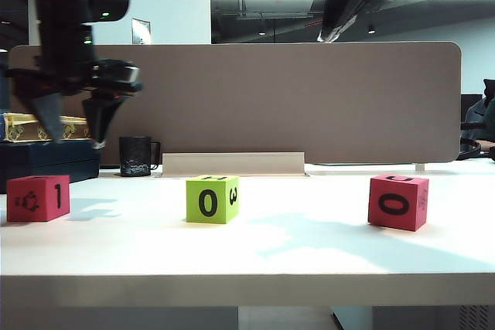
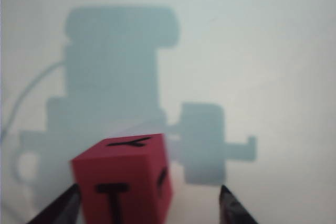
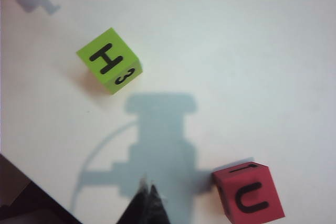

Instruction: Select the appropriate blocks from the scattered letter blocks on the table and arrange them in a row to spell out "THU".

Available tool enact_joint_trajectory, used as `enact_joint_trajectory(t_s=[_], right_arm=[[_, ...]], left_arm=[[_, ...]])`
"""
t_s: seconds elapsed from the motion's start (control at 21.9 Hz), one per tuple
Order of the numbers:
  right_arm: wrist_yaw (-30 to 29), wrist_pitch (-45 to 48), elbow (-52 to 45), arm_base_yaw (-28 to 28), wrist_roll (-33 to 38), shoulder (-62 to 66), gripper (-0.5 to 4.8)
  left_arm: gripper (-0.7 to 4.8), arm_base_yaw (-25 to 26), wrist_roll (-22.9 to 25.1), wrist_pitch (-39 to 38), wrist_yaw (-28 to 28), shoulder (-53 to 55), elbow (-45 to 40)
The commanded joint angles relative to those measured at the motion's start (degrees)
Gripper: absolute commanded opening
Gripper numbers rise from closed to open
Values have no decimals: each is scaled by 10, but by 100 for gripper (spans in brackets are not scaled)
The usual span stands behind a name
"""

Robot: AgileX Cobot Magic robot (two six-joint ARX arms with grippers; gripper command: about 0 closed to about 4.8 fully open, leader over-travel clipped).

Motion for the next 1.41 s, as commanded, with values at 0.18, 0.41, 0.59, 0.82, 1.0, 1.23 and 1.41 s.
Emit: enact_joint_trajectory(t_s=[0.18, 0.41, 0.59, 0.82, 1.0, 1.23, 1.41], right_arm=[[-37, 7, 3, 0, 1, -2, -5], [-38, 7, 3, 1, 1, -2, -5], [-38, 7, 3, 1, 1, -2, -5], [-38, 12, 3, 1, 1, -2, -5], [-52, 10, 3, 2, 1, -2, -5], [-89, 14, 3, 16, 1, -25, -5], [-89, 27, 3, 28, 1, -47, -5]], left_arm=[[351, 15, -11, -8, 2, -2, -6], [351, 38, -39, 0, 12, 2, -31], [351, 64, -49, 8, 32, 2, -65], [350, 66, -49, 32, 68, 2, -82], [335, 67, -62, 40, 68, 2, -82], [252, 67, -62, 51, 69, 2, -82], [241, 67, -62, 53, 80, 5, -82]])
